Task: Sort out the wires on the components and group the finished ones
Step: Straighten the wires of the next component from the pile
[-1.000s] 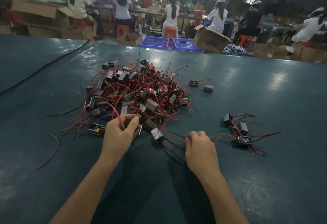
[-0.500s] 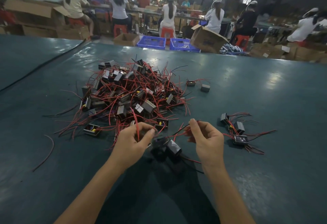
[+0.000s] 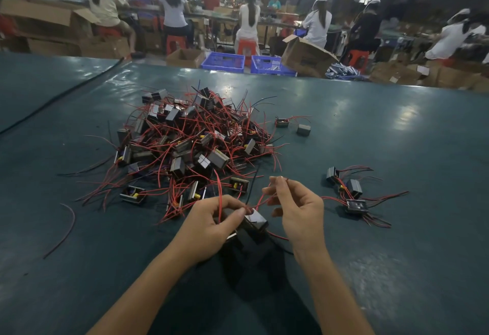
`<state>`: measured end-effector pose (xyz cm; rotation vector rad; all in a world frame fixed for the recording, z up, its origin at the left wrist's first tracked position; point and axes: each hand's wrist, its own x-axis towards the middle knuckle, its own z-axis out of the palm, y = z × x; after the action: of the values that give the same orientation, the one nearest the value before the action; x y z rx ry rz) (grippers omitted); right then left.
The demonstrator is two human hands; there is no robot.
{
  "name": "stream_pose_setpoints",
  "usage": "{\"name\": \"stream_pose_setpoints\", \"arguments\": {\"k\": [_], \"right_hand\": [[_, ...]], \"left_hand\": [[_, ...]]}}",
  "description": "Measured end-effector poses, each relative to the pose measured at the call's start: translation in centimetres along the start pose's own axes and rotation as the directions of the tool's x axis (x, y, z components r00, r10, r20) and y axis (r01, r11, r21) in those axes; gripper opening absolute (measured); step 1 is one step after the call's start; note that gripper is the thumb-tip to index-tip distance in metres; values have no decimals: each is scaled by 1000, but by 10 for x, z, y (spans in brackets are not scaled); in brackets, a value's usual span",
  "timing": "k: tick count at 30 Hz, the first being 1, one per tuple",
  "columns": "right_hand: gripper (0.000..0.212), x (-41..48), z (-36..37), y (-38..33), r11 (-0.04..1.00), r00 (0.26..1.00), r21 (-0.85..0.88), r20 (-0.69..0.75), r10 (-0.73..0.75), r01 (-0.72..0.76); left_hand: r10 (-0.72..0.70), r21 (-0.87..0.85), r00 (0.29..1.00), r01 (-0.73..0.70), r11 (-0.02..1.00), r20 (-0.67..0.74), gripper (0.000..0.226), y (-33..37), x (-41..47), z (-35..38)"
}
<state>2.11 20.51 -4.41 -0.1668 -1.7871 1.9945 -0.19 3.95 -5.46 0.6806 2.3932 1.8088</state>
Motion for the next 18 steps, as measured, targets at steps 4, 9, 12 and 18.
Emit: {"name": "stream_pose_setpoints", "arguments": {"k": [4, 9, 12, 18], "right_hand": [[12, 2, -4, 5, 1000, 997, -31, -73, -7, 4], [11, 2, -3, 4, 992, 990, -95, -105, -98, 88], [11, -2, -1, 2, 963, 977, -179, -30, -209, 200], [15, -5, 5, 0, 982, 983, -53, 34, -178, 180]], "left_hand": [[-28, -35, 999, 27, 999, -34, 13, 3, 0, -1], [-26, 39, 998, 28, 999, -51, 13, 0, 0, 1], [9, 85, 999, -6, 996, -36, 13, 1, 0, 0], [39, 145, 997, -49, 988, 71, 12, 4, -4, 4]]}}
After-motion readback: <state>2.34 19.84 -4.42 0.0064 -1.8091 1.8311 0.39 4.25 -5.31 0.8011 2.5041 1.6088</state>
